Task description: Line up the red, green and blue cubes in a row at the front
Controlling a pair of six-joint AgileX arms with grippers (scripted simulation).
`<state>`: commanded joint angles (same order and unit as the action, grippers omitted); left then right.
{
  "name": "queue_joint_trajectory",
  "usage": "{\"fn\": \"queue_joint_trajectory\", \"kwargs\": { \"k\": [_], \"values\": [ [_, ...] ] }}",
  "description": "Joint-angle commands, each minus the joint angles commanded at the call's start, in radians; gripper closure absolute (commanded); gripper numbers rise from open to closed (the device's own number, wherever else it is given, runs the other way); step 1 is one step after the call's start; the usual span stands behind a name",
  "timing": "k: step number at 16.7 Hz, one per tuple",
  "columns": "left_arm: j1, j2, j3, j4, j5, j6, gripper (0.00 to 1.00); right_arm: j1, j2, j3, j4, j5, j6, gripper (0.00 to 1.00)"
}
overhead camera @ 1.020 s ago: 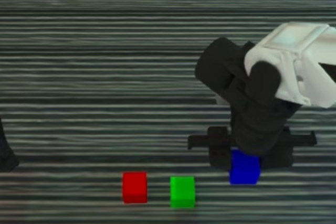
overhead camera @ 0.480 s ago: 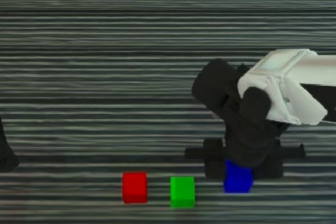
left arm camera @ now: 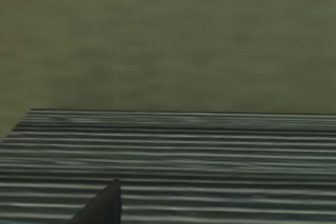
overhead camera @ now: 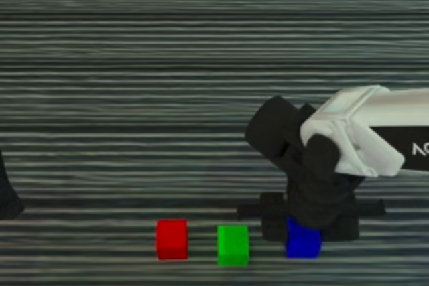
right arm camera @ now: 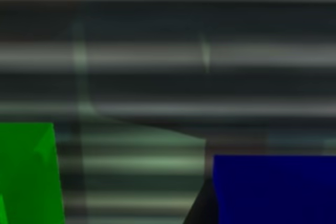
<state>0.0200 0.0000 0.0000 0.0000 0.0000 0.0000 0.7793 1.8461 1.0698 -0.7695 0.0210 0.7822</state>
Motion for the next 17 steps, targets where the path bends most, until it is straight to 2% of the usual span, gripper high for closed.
{"fn": "queue_joint_trajectory", "kwargs": {
  "k": [13, 17],
  "values": [
    [0.000, 0.000, 0.000, 0.000, 0.000, 0.000, 0.00, 0.000, 0.000, 0.000, 0.000, 0.000, 0.000, 0.02],
    [0.000, 0.000, 0.000, 0.000, 0.000, 0.000, 0.00, 0.000, 0.000, 0.000, 0.000, 0.000, 0.000, 0.00]
  ]
}}
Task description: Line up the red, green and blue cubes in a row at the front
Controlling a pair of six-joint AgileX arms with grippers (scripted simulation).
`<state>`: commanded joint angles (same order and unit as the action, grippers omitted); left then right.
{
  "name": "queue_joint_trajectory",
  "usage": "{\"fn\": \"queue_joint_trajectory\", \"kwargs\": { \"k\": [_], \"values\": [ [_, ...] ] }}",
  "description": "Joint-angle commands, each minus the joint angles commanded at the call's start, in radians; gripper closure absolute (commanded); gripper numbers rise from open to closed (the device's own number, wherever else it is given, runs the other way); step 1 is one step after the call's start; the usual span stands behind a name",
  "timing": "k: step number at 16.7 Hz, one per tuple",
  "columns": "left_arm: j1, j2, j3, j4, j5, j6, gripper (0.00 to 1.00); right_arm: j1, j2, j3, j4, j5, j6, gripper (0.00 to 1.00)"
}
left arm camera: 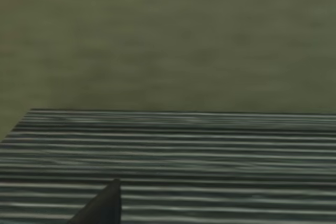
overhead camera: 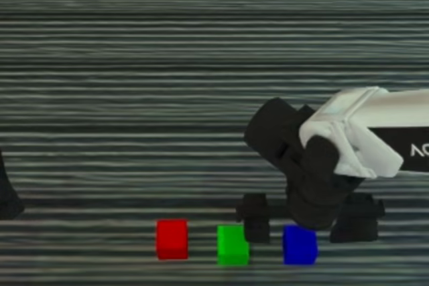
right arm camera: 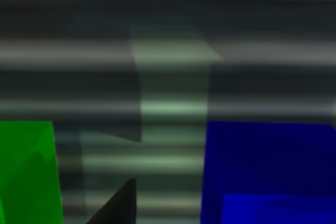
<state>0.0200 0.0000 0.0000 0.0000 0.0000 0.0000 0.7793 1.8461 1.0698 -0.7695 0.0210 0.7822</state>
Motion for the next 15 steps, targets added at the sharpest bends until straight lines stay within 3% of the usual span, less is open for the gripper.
{"fn": "queue_joint_trajectory", "kwargs": {
  "k": [7, 15],
  "values": [
    [0.000, 0.000, 0.000, 0.000, 0.000, 0.000, 0.00, 0.002, -0.006, 0.014, -0.017, 0.000, 0.001, 0.00],
    [0.000, 0.000, 0.000, 0.000, 0.000, 0.000, 0.00, 0.011, -0.111, 0.162, -0.273, 0.000, 0.001, 0.00]
  ]
}}
